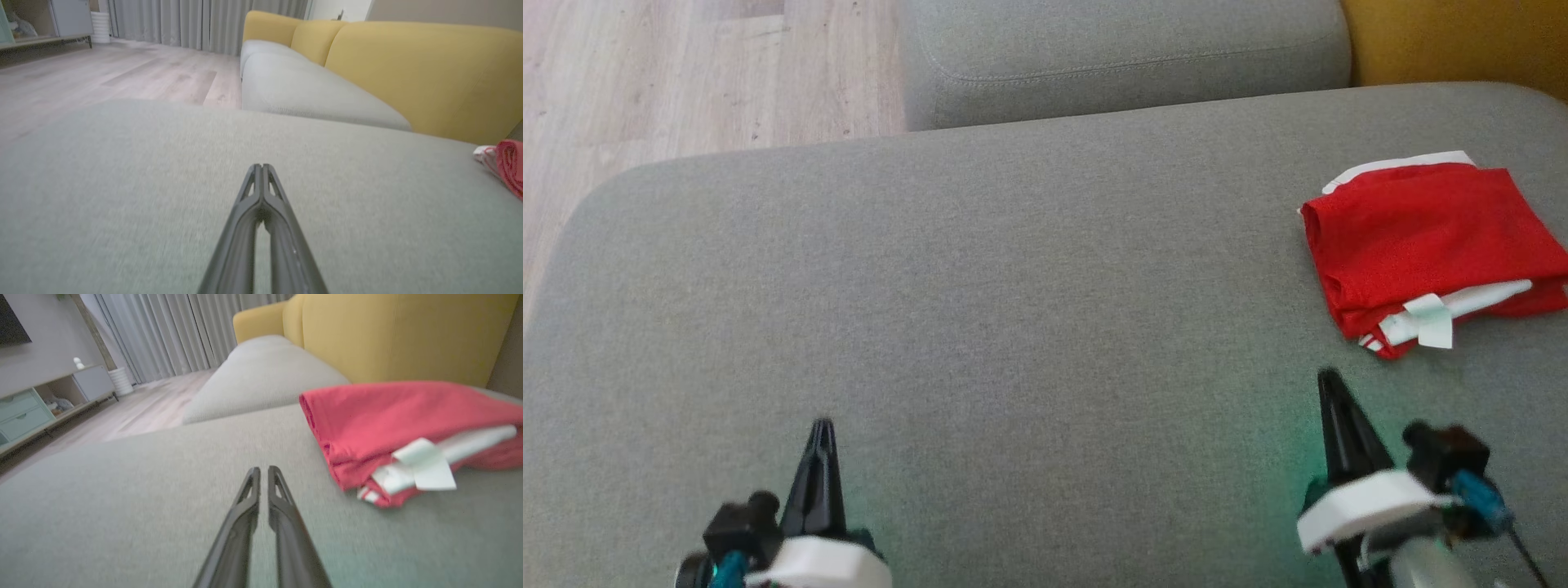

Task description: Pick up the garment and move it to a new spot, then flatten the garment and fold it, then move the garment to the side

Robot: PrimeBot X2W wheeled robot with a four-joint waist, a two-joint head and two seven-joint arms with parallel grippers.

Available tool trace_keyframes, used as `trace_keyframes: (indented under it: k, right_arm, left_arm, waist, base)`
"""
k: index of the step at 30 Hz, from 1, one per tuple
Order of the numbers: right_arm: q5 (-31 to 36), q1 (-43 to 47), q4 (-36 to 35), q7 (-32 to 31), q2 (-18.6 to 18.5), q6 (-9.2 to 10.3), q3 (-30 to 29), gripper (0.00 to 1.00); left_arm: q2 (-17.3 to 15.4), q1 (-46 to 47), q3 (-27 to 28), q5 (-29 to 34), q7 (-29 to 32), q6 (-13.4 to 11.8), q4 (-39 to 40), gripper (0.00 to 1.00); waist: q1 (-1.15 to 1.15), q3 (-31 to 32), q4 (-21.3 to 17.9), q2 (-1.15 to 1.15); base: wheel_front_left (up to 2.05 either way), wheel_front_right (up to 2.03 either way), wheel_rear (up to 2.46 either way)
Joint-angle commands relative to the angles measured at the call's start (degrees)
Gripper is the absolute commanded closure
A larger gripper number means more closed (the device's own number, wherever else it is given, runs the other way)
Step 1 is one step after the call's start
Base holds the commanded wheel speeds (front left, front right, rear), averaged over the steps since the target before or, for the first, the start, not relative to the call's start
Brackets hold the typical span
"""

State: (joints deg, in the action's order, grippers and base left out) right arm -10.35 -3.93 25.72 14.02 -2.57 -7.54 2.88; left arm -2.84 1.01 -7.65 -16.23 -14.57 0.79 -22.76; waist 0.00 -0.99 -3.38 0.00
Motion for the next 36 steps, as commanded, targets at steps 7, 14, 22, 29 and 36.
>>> trace_keyframes:
  k: [7,14,22,29,36]
  right_arm:
    - [-4.97,-1.11,-1.72,-1.19,-0.02,0.00,-0.64,1.00]
    - [-9.53,-1.17,-2.33,-2.34,-0.04,0.01,-1.16,1.00]
    - [-14.76,-1.24,-3.01,-3.66,-0.06,0.01,-1.76,1.00]
    - [-18.69,-1.30,-3.52,-4.65,-0.07,0.01,-2.21,1.00]
    - [-23.27,-1.37,-4.12,-5.80,-0.09,0.02,-2.74,1.00]
  left_arm:
    - [0.00,1.16,0.98,-4.59,1.36,0.40,1.34,1.00]
    - [0.00,1.34,1.71,-8.84,2.48,0.77,1.85,1.00]
    - [-0.01,1.59,2.59,-13.71,3.80,1.20,2.37,1.00]
    - [-0.01,1.79,3.27,-17.35,4.81,1.52,2.75,1.00]
    - [-0.01,2.04,4.06,-21.60,5.99,1.90,3.18,1.00]
  waist:
    - [0.00,0.05,0.20,0.00]
    - [0.00,0.09,0.39,0.00]
    - [0.00,0.14,0.61,0.00]
    - [0.00,0.18,0.77,0.00]
    - [0.00,0.23,0.96,0.00]
  base:
    - [0.00,0.00,0.00]
    - [0.00,0.00,0.00]
    - [0.00,0.00,0.00]
    - [0.00,0.00,0.00]
    - [0.00,0.00,0.00]
